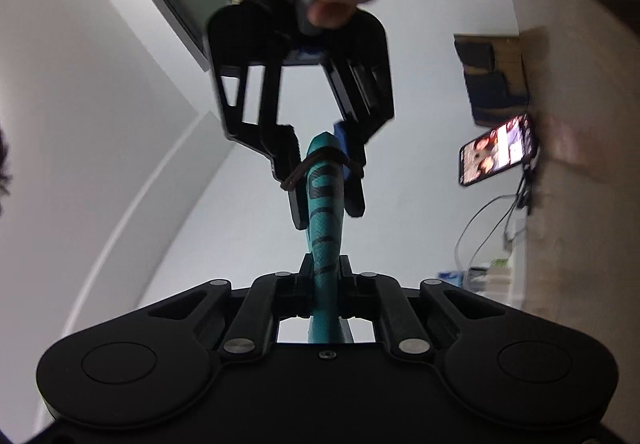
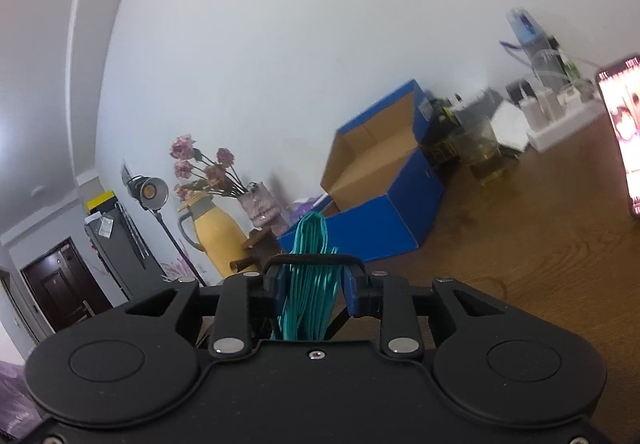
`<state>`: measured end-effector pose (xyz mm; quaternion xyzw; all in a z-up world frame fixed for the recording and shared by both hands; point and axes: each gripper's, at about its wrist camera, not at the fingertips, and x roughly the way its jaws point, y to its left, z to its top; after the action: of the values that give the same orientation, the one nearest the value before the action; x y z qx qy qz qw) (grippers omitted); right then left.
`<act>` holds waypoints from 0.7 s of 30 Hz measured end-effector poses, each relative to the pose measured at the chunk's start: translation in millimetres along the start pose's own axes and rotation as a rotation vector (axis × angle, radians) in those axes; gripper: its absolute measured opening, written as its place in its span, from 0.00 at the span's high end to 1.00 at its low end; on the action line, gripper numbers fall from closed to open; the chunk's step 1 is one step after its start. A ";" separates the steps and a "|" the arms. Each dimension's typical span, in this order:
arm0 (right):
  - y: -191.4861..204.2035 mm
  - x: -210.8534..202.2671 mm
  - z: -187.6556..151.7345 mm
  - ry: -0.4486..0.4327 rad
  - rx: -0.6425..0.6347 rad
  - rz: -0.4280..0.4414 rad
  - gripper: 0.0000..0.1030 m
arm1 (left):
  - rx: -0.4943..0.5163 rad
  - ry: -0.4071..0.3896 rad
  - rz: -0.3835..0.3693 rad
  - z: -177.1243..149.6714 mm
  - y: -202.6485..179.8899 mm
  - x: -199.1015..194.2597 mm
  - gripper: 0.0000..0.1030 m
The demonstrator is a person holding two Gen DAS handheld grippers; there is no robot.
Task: Fold shopping bag
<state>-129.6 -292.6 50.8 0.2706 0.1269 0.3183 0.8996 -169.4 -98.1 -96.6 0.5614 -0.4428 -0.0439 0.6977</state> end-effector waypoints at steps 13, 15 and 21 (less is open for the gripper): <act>72.5 72.2 80.4 0.571 -0.529 0.115 0.91 | -0.009 -0.157 -0.035 16.6 23.6 -5.0 0.92; 108.6 107.1 88.2 0.782 -0.734 0.147 0.91 | -0.010 -0.177 -0.023 25.0 25.6 -3.5 0.92; 210.2 177.0 29.5 1.423 -1.620 0.085 0.86 | 0.001 -0.060 -0.158 24.0 20.4 3.8 0.91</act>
<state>-88.3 -54.2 184.5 -0.6482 0.3629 0.4229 0.5190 -192.0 -110.6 -78.2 0.5933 -0.4178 -0.1156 0.6783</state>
